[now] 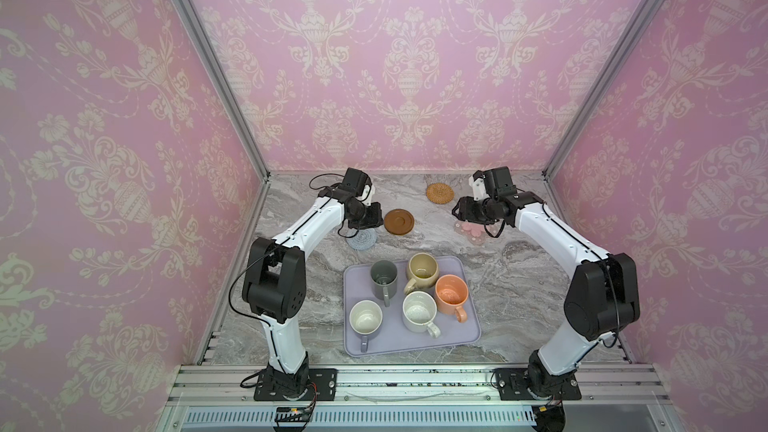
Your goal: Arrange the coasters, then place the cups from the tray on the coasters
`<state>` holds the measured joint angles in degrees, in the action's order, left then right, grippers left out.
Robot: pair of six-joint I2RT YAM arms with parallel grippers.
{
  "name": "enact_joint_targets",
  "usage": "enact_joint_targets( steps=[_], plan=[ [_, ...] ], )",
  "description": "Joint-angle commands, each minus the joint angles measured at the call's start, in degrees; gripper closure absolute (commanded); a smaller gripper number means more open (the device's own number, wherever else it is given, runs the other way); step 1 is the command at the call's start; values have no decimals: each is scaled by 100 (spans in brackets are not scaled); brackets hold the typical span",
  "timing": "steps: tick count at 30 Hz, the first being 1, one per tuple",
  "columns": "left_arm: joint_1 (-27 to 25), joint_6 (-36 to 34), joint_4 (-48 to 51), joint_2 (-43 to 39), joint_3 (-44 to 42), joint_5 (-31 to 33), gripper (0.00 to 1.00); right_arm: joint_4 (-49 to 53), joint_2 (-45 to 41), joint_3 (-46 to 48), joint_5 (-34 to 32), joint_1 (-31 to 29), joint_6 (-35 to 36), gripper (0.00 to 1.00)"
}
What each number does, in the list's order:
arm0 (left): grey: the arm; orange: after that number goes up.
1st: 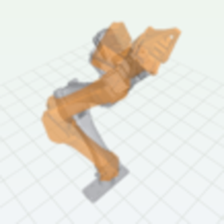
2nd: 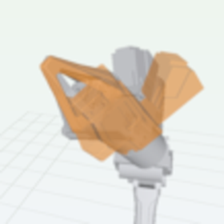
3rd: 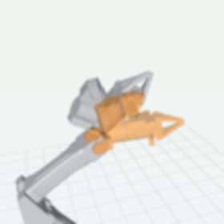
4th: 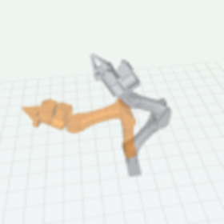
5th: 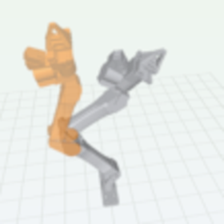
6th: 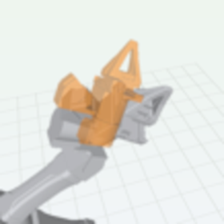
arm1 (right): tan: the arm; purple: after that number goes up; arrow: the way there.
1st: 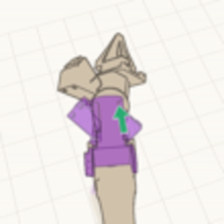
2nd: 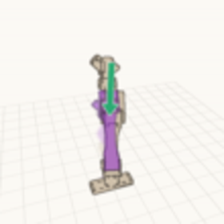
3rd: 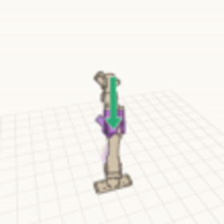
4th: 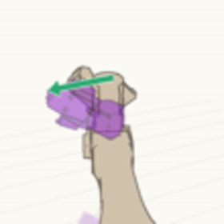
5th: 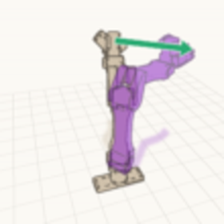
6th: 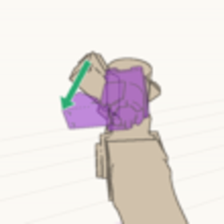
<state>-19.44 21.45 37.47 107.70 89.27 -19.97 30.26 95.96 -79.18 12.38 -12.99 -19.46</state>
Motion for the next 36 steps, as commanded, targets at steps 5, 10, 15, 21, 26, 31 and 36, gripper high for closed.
enact_joint_targets(
  steps=[5,10,15,21,26,31,36],
  plan=[
    [-180,48,273,700,656,348,75,462,-392,264,-193,-6,458,43],
    [-242,165,173,1109,981,432,78,485,-473,382,-144,-14,542,43],
    [-373,116,375,1645,1548,471,80,507,-481,389,-122,-6,609,42],
    [-499,52,771,2256,2357,620,81,542,-415,333,-99,-3,645,42],
    [-541,78,923,2654,2778,690,83,577,-367,308,-89,-9,663,42],
    [-602,61,1183,3037,3223,861,86,630,-302,255,-118,-5,672,42],
    [-631,22,1479,3370,3693,972,87,639,-248,247,-109,-2,677,42]
  ],
)
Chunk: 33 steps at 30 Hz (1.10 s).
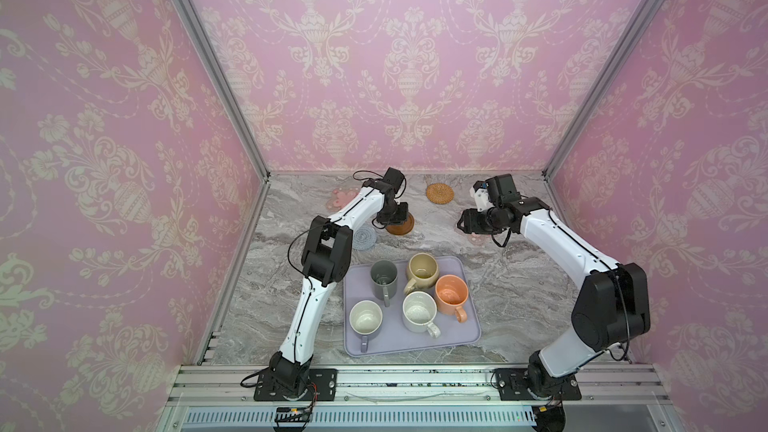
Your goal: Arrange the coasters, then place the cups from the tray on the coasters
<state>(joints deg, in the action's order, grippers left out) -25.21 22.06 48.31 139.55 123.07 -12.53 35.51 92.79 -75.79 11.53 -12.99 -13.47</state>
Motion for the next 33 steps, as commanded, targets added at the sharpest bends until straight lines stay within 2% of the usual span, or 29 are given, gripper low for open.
enact_joint_targets(
  steps=[1,16,23,29,33],
  plan=[
    [-67,-40,468,246,405,267,87,109,85,-87,-19,-1,82,42],
    [-80,187,946,1013,1480,429,86,81,390,-158,74,-8,64,42],
    [-76,399,1028,1577,2415,449,85,159,546,-273,120,-7,66,42],
    [-56,659,716,1783,2653,749,83,211,574,-262,94,-5,133,42],
    [46,1003,385,1920,2661,702,82,268,620,-302,83,1,152,42]
  ],
)
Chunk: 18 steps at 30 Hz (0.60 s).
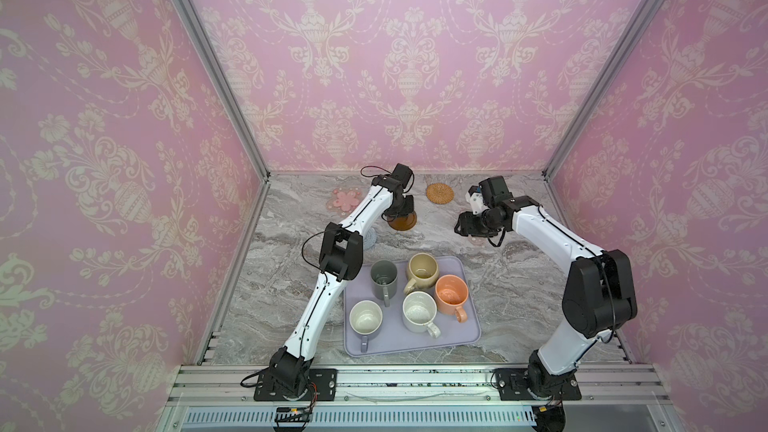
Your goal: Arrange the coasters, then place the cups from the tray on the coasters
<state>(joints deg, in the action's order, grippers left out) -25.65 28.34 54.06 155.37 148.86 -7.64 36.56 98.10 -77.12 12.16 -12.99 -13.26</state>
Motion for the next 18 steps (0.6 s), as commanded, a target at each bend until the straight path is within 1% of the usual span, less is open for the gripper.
enact_joint_targets(
  steps=[1,7,12,18],
  plan=[
    [116,461,-278,385,82,218,82,176,86,-176,23,-3,131,42],
    [226,779,-862,553,100,238,81,244,75,-154,-3,-8,183,42],
    [345,1222,-1411,701,115,27,81,288,110,-164,-34,-3,218,42],
    [442,1660,-1851,959,291,-22,79,334,233,-254,-6,-2,227,42]
  ],
)
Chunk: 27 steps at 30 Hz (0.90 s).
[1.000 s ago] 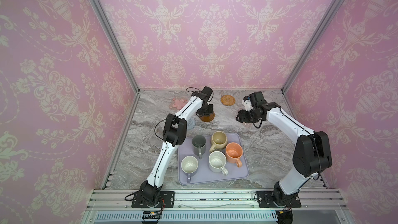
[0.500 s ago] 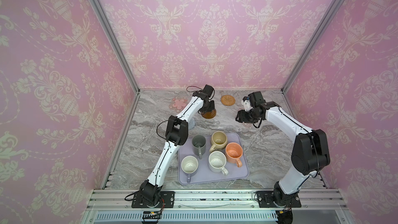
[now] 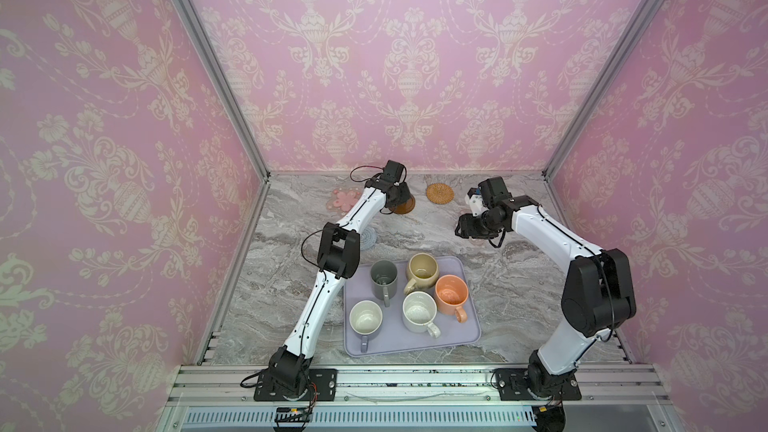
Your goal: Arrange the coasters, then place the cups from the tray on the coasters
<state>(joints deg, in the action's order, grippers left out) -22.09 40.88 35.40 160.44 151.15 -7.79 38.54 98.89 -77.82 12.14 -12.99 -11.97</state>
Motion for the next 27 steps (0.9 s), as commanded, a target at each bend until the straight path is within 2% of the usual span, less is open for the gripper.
enact_joint_targets(
  steps=[1,10,27],
  plan=[
    [107,488,-35,510,117,-33,79,149,187,-213,11,-1,98,42],
    [134,995,-588,829,245,-235,78,180,394,-387,64,-6,100,42],
    [134,1048,-825,648,250,-579,78,83,305,-342,175,-2,-178,43]
  ],
)
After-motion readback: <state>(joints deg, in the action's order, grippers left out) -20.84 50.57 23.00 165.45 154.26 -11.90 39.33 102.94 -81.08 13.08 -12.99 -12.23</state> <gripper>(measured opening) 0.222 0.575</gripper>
